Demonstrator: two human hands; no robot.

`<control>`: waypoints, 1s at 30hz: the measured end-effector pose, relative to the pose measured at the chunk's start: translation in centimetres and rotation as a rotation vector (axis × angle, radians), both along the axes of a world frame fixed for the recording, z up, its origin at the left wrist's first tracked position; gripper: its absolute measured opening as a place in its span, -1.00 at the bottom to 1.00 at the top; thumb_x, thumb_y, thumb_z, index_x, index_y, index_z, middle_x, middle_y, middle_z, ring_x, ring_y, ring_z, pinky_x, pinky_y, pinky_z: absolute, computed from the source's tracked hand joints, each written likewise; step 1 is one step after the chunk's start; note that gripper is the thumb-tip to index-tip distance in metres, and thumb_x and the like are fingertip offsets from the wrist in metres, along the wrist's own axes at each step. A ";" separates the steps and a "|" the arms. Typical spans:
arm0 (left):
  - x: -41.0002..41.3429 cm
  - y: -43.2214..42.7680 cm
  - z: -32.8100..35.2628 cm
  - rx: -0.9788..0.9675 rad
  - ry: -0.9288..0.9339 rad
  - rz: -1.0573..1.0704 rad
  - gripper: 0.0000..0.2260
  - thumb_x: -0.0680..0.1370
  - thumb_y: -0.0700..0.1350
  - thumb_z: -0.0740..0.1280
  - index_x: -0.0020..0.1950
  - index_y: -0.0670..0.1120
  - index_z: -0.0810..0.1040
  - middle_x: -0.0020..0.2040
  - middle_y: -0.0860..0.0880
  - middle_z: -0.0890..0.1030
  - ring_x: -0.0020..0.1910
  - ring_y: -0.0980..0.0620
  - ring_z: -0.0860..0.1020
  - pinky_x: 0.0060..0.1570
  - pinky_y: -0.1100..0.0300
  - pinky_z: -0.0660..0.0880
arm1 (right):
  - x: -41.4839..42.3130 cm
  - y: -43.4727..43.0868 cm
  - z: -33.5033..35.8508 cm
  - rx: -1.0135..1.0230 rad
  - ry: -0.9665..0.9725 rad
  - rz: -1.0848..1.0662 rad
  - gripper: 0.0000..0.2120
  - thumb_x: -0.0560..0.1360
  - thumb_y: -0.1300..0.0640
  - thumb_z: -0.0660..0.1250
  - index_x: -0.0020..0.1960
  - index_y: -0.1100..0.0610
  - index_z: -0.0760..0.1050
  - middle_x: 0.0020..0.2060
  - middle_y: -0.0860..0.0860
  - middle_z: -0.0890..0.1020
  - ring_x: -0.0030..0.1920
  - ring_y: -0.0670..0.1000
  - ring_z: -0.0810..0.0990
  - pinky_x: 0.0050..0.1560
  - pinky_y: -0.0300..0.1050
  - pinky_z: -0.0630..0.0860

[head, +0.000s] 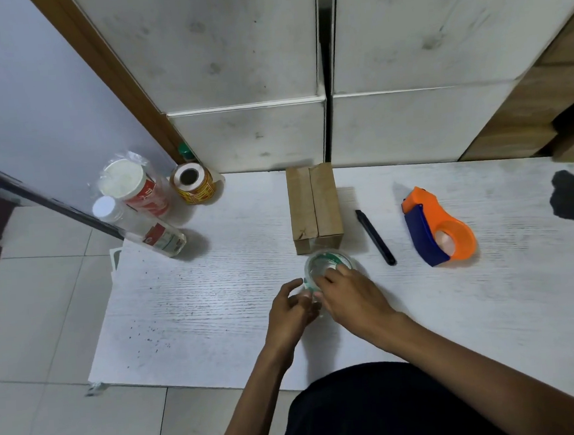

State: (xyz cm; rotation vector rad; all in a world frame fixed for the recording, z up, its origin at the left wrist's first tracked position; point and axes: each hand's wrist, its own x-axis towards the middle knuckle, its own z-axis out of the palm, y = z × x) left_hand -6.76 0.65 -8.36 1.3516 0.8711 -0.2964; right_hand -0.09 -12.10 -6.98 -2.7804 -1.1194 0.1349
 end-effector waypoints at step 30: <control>8.9 4.4 1.1 1.254 -0.828 -0.552 -0.83 0.53 -0.09 0.42 0.09 0.01 0.75 0.10 0.04 0.73 0.12 -0.06 0.62 -0.26 0.02 0.63 | 10.1 -1.6 2.4 0.293 -0.067 0.030 -0.83 0.45 0.03 0.43 -0.09 0.09 0.72 -0.04 0.01 0.72 -0.01 0.12 0.61 -0.30 -0.02 0.62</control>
